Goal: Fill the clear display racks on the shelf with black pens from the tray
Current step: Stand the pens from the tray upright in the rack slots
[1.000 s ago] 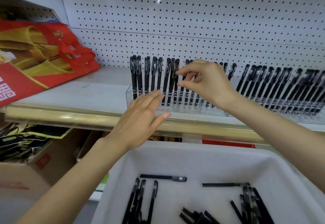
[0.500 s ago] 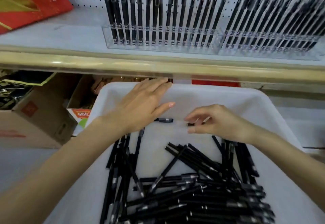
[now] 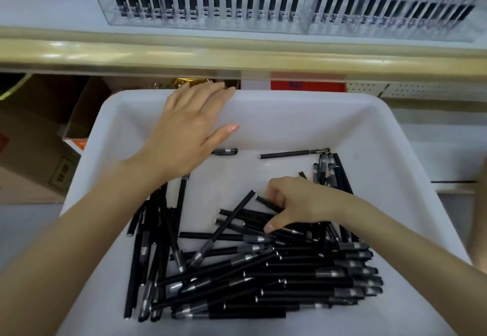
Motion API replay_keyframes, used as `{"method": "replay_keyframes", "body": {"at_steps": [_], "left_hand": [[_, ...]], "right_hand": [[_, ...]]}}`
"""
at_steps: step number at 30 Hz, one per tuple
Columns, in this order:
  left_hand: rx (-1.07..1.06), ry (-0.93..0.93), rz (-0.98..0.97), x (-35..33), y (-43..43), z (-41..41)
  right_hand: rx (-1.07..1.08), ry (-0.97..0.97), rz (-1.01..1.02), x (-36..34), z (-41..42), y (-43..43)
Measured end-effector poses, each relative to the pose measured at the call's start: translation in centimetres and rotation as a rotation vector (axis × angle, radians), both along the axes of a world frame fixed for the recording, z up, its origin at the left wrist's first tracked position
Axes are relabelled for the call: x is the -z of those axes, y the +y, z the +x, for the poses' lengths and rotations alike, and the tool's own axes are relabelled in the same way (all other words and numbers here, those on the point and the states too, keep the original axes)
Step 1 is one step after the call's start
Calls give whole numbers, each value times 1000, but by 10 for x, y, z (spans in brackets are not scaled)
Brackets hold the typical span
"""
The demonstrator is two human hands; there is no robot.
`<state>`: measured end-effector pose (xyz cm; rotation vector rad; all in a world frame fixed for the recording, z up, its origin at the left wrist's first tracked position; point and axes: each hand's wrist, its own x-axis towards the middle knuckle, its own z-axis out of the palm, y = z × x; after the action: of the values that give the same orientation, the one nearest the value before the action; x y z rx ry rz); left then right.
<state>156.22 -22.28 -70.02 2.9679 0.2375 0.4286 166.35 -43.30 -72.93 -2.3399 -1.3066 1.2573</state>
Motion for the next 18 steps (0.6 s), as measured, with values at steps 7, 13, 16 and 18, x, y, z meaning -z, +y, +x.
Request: {"method": "replay_keyframes", "body": {"at_steps": [7, 13, 16, 18], "left_hand": [[-6, -25, -24, 2, -1, 4], [3, -61, -39, 4, -1, 2], [8, -63, -37, 5, -1, 2], [12, -63, -40, 6, 0, 2]], "right_hand": [[-74, 91, -44, 0, -1, 5], [32, 231, 136, -6, 7, 6], [89, 308, 223, -16, 8, 6], [149, 365, 275, -21, 9, 6]]}}
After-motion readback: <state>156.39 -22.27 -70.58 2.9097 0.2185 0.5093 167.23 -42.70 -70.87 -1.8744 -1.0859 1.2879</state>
